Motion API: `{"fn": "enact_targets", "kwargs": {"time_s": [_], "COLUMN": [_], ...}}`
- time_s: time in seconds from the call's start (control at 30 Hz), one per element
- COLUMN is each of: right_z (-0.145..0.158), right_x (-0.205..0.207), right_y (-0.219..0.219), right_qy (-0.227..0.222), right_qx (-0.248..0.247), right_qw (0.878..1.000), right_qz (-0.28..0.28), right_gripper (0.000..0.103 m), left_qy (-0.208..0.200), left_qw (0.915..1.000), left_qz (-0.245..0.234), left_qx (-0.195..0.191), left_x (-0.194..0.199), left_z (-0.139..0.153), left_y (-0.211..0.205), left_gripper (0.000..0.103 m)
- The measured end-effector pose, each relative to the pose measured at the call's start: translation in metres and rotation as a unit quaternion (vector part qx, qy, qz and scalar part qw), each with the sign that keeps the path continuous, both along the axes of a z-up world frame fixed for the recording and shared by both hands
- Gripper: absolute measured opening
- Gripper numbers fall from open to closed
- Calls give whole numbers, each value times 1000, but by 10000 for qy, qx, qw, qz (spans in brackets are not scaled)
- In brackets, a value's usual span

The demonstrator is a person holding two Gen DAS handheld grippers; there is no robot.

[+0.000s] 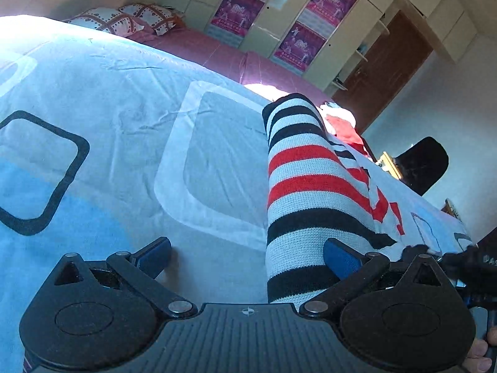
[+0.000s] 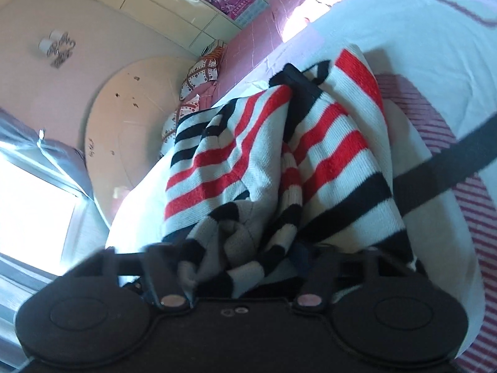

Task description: Fold small clothes

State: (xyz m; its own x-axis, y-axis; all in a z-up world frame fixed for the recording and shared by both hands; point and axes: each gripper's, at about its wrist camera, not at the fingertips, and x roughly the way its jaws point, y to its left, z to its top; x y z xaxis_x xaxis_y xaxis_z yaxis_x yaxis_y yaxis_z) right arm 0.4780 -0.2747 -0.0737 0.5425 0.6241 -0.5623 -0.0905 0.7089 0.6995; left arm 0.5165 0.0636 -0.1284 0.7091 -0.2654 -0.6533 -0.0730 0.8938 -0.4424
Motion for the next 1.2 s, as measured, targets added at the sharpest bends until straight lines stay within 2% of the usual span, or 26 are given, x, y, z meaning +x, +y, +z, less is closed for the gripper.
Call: {"fn": "enact_targets", "kwargs": {"time_s": [0.07, 0.13, 0.2, 0.27, 0.33, 0.37, 0.43, 0.47, 0.53, 0.57, 0.6, 0.67, 0.7, 0.73, 0.77, 0.8, 0.83, 0.93, 1.07, 1.13, 1.2], "right_z": [10, 29, 41, 36, 10, -3, -9, -8, -6, -6, -9, -16, -16, -16, -13, -10, -9, 8, 35, 33, 11], "right_x": [-13, -29, -43, -52, -48, -46, -49, -49, -46, -41, -35, -24, -18, -11, -9, -6, -2, -10, -22, -22, -6], "right_y": [-7, -6, -7, -17, -28, -35, -48, -52, -60, -63, -65, -69, -64, -61, -57, -53, -50, -45, -50, -57, -59], "right_qy": [-468, -1114, -1411, -1360, -807, -569, -513, -521, -579, -582, -525, -334, -321, -360, -413, -464, -548, -1054, -1673, -1608, -1058], "right_qx": [-72, -496, -789, -883, -894, -715, -179, 2, 261, 388, 522, 764, 803, 691, 458, 180, 15, -418, -739, -743, -976], "right_qw": [9988, 9920, 9857, 9859, 9924, 9956, 9985, 9986, 9979, 9975, 9972, 9965, 9962, 9969, 9980, 9986, 9984, 9935, 9831, 9842, 9896], "right_qz": [108, 337, 473, 411, 255, 202, 61, 9, -101, -137, -140, -95, -91, -122, -164, -172, -137, 36, 126, -8, -81], "right_gripper": [23, 22, 22, 22, 22, 22, 23, 28, 43, 48, 51, 52, 51, 46, 38, 24, 21, 18, 17, 17, 17], "left_qy": [-21, -67, -114, -72, 131, 181, 135, 129, 56, -25, -89, -92, -60, -26, 9, 64, 131, 118, 8, 16, 72], "left_qw": [10000, 10000, 9998, 9993, 9983, 9977, 9967, 9967, 9972, 9974, 9978, 9988, 9991, 9993, 9994, 9994, 9992, 9994, 9994, 9993, 9992], "left_qz": [-10, -31, -119, -333, -567, -652, -740, -734, -696, -669, -619, -475, -405, -354, -333, -345, -363, -318, -340, -367, -384], "left_qx": [-7, -23, -80, -128, -17, 74, 311, 324, 279, 249, 214, 119, 112, 101, 59, -24, -117, -78, -9, -21, -24], "left_x": [6, 9, 12, 17, 23, 25, 25, 24, 23, 23, 24, 31, 37, 42, 47, 51, 55, 56, 53, 53, 56], "left_z": [2, 5, 7, 6, 1, -1, 3, 5, 12, 15, 17, 18, 15, 14, 11, 7, 2, 3, 8, 5, -1], "left_y": [-1, -1, -4, -11, -23, -30, -39, -39, -36, -34, -32, -26, -24, -22, -21, -20, -20, -27, -41, -48, -56], "left_gripper": [103, 103, 103, 103, 103, 103, 103, 103, 103, 103, 103, 103, 103, 103, 103, 103, 103, 103, 103, 103, 103]}}
